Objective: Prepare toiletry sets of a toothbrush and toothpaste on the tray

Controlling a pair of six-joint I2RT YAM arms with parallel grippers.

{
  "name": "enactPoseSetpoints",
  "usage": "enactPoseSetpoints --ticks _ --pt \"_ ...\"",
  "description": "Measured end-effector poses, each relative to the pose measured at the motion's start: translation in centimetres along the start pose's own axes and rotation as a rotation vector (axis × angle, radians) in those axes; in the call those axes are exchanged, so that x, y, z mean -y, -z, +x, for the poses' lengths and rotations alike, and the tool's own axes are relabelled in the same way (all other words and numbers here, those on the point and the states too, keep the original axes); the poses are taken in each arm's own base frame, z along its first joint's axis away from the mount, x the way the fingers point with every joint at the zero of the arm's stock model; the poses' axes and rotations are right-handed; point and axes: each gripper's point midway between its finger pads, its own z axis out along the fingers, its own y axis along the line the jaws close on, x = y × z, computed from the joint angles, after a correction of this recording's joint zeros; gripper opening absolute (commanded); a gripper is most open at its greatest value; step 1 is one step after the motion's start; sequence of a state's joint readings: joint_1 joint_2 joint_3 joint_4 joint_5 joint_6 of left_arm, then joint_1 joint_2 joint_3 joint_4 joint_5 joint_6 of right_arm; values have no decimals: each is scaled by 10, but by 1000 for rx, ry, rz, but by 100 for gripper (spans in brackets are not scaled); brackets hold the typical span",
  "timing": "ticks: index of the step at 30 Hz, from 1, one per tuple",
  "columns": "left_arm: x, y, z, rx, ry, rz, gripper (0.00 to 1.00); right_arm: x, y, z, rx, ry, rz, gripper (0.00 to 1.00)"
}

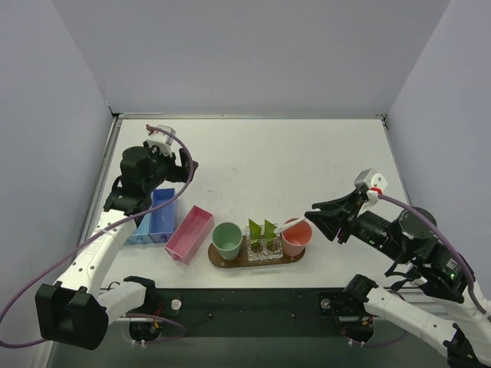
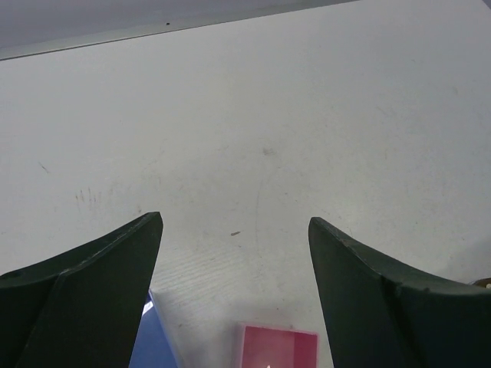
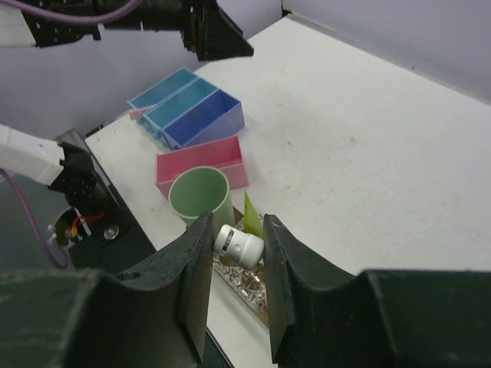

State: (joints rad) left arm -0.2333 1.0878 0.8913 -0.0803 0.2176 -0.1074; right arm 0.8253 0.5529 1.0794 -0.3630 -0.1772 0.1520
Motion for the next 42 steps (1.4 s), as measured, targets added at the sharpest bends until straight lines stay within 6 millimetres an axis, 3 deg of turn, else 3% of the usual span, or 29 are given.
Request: enactPoseSetpoints --ticks 8,18,26,42 --pt "-24 1 -6 36 27 -67 88 -10 -8 44 -86 -7 -83 0" --pt "-26 0 -3 28 31 -72 88 -9 -20 79 -123 -7 -99 0" --pt "-26 0 -3 28 33 -72 88 -9 -23 81 -108 23 -100 0" --pt "-27 -1 -2 26 34 -72 88 -14 -33 108 -179 128 -101 0"
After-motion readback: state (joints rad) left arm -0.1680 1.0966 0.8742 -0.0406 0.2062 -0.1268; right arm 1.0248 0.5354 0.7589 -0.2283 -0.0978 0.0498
